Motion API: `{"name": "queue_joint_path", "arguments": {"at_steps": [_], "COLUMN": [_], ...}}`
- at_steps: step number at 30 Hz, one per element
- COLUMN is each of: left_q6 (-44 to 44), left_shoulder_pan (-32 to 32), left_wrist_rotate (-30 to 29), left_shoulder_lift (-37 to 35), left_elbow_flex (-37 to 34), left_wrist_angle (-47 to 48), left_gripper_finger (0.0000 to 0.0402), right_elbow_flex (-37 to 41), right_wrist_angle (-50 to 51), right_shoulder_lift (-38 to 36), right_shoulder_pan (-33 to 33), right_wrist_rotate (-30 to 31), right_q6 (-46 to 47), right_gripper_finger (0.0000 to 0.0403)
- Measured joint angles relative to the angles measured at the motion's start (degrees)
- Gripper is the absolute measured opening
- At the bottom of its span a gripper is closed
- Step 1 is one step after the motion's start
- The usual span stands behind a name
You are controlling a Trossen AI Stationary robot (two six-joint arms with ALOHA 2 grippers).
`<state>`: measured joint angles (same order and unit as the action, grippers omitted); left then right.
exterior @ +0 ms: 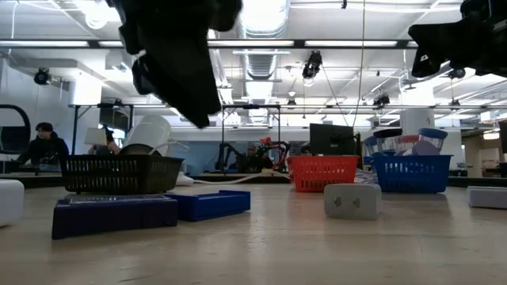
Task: Pick & Place Office items
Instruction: Put the right dark blue digital clock into the red bin
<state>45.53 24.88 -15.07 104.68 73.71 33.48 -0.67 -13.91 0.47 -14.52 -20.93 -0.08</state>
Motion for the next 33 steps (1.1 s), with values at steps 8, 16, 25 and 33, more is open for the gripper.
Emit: {"name": "queue_joint_path", "arguments": {"at_steps": [8, 16, 25, 33], "left_q6": [0.22, 1.01, 2.62, 2.78], "left_shoulder_pan": [-0.04, -1.60, -3.23, -3.34], "left_wrist_rotate": [3.55, 3.68, 3.88, 6.46], "left_shoulder_lift": [12.95, 20.77, 22.06, 21.58], "left_elbow_flex": [14.48, 22.33, 21.66, 17.92], "left_wrist_angle": [9.01, 15.53, 20.21, 16.94], "left_gripper_finger": [0.0304, 0.0343, 0.0340, 0.0339], "right_elbow_flex": [-0.02, -0.07, -0.07, -0.07], "right_wrist_angle": [-0.04, -0.11, -0.15, 0.21], "right_shoulder_lift": [0.02, 0.02, 0.04, 0.09], "right_shoulder_pan": [0.00, 0.00, 0.00, 0.00], "right_wrist_rotate": [-0.02, -0.02, -0.03, -0.04], "right_q6": [-0.10, -0.42, -0.59, -0.08], "right_gripper_finger": [0.0008, 0.0008, 0.0008, 0.0008]}}
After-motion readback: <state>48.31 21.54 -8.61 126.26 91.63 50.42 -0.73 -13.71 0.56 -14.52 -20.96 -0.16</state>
